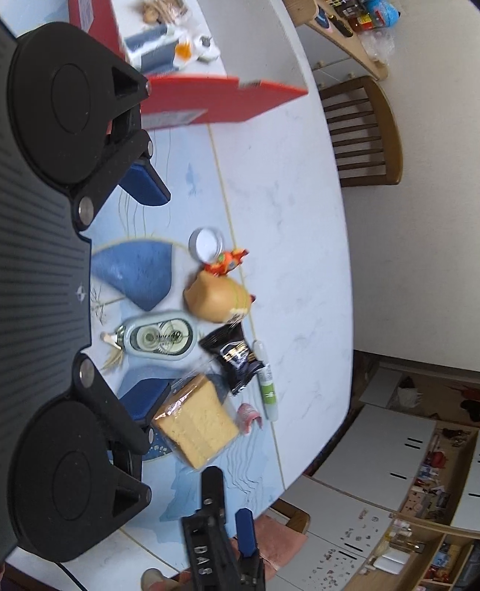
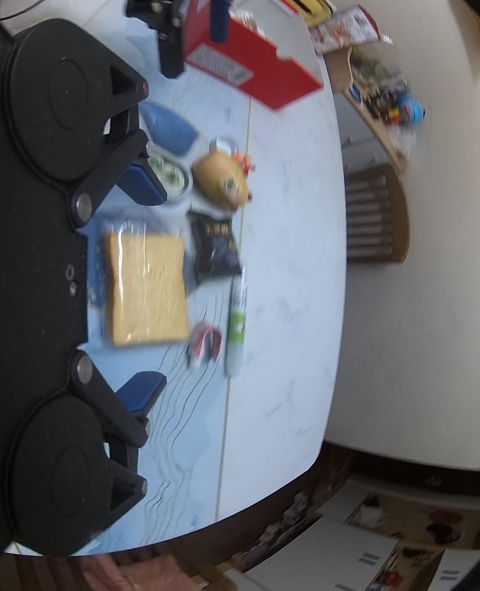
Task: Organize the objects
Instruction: 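Move both grippers back over the table toward the bread and tape roller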
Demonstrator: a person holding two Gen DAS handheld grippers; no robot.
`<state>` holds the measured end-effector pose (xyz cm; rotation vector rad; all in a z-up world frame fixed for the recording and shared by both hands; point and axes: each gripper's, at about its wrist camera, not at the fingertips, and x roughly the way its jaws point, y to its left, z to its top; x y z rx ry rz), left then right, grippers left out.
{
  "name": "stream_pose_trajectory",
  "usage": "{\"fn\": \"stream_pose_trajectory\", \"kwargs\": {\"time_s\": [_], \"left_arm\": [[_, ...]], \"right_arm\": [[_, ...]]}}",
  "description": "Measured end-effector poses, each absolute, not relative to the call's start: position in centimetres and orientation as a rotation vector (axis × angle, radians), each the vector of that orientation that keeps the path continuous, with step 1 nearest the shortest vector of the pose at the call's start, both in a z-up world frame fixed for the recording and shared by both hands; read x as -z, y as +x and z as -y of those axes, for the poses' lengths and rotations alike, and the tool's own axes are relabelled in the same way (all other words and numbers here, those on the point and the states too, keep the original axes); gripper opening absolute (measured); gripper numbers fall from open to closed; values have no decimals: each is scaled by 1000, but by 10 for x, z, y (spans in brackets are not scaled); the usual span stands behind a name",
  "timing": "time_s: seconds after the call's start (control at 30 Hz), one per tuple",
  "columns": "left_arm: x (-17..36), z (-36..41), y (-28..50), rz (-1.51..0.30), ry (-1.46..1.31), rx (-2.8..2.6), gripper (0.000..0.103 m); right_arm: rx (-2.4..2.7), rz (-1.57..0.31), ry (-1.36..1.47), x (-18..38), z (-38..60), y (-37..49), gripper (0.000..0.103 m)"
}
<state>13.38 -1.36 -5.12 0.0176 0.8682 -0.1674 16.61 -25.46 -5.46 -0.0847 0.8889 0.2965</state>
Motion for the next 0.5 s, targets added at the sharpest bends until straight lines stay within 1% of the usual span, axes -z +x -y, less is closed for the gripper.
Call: {"fn": "stream_pose_trajectory", "kwargs": {"time_s": [0.17,0.5], "left_arm": [[69,31,143,-890,37,165,101],[95,47,157,-915,65,150,101]], "right_arm": [[-211,-930,-38,75,263,191,97],[-95,-993,22,107,243,234,97]]}}
